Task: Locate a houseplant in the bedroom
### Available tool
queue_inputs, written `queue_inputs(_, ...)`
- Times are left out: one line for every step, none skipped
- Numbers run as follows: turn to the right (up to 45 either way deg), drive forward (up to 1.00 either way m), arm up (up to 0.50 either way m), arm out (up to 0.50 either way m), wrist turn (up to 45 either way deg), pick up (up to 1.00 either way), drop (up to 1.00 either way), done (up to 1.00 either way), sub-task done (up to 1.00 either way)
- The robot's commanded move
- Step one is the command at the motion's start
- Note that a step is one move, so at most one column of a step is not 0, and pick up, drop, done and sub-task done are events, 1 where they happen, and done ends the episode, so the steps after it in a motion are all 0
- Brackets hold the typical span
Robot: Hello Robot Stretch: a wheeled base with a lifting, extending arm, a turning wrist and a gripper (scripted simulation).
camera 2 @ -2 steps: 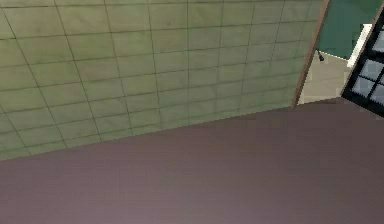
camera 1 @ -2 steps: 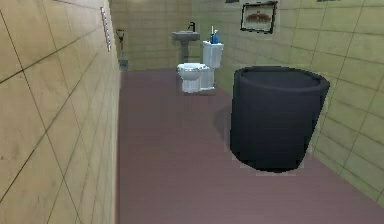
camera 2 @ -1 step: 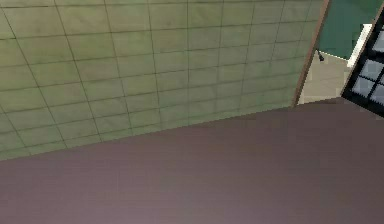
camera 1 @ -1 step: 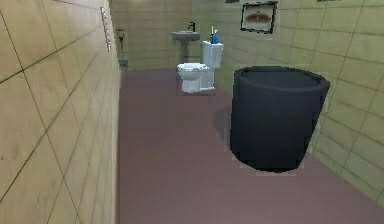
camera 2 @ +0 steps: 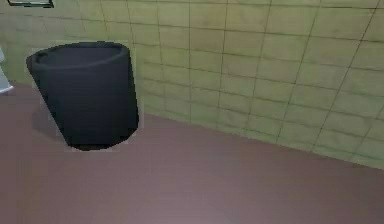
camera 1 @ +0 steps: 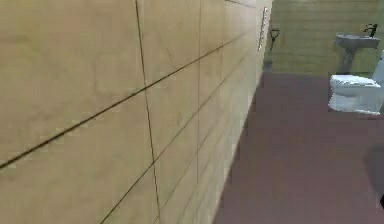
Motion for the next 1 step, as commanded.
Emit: queue_inputs(45.0,0.00,0.00,0.00,0.0,0.00,0.00,0.00,0.00)
